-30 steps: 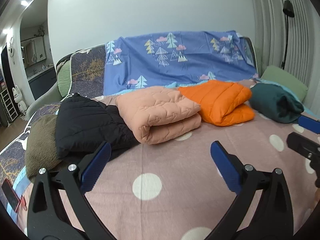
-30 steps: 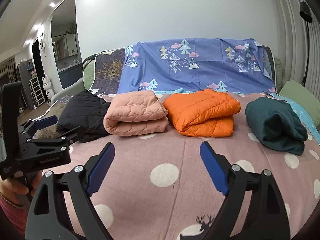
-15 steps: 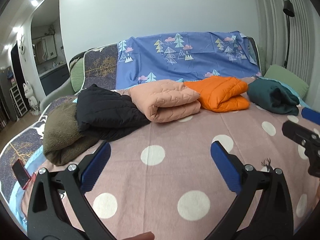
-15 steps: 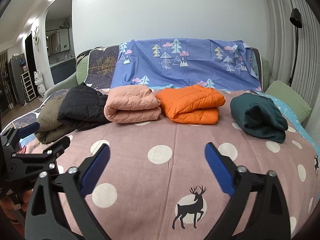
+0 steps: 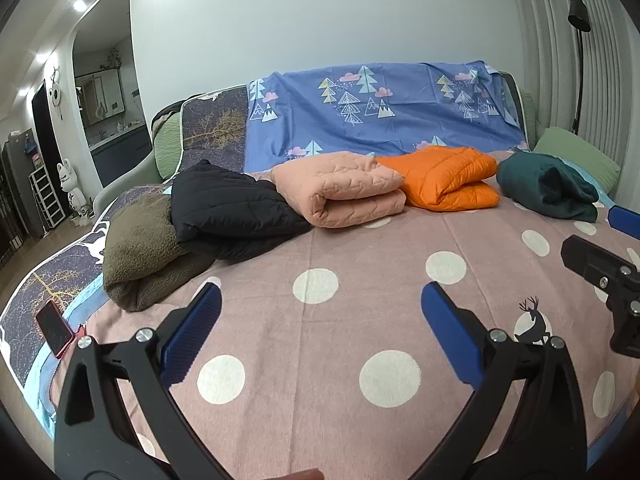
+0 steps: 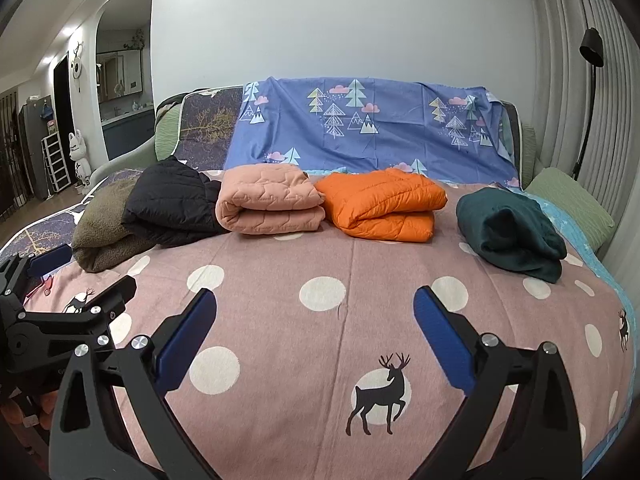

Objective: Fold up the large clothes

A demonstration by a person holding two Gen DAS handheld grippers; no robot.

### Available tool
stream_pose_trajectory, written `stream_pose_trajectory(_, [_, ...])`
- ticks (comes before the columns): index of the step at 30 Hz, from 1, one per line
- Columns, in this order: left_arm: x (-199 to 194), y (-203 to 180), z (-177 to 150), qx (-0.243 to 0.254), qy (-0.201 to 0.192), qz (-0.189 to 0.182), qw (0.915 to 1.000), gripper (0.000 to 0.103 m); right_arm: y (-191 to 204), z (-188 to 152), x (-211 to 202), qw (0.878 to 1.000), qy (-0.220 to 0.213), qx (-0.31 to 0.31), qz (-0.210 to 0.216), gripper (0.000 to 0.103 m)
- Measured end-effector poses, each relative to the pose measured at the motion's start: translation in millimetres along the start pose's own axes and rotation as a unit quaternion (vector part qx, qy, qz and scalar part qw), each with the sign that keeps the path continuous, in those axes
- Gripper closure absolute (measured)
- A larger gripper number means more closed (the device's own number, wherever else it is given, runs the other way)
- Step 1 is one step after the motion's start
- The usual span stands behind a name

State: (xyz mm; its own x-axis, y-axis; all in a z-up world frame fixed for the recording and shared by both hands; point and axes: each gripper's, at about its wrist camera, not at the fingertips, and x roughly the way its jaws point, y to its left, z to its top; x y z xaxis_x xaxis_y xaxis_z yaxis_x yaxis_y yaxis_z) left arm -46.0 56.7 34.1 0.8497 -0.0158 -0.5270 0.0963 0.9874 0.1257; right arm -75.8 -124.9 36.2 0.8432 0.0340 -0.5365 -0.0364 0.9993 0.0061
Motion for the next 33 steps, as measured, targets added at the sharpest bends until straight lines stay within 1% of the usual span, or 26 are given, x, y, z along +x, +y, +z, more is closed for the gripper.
stream_pose_trajectory(4, [0.1,-3.8,-1.2,0.007,0.006,0.001,1.0000,0.002,1.7,-1.6,1.0,1.000,0.002,-0.001,-0.002,0.004])
stream_pose_trajectory(7, [3.3,-6.7,-1.8,0.006,0.018,0.000,0.9998,0.002,0.9,-3.1,3.5,1.000,0.006,-0.001,-0.005,0.004])
stream_pose_trajectory(12, [16.2,-5.9,-2.8,-0.013,0.062,-0.009,0.9980,0.002,-1.6,-4.2,9.9,1.000,0.013,0.004,-0.014,0.004])
stream_pose_trajectory(15, [21.4,-5.4,-3.5,-0.023,0.078,-0.014,0.9966,0.002,-0.5,-3.1,13.8,1.000,0.014,0.004,-0.015,0.004])
stream_pose_trajectory(24, [28.0,-3.4,1.2,-0.030,0.073,-0.009,0.9969,0.002,3.7,-0.9,24.1,1.000,0.017,-0.003,-0.017,0.004])
stream_pose_trajectory(33, [31.4,9.8,0.3,-0.051,0.062,-0.001,0.9968,0.002,11.5,6.0,30.5,0.999,0.013,-0.021,-0.033,0.004])
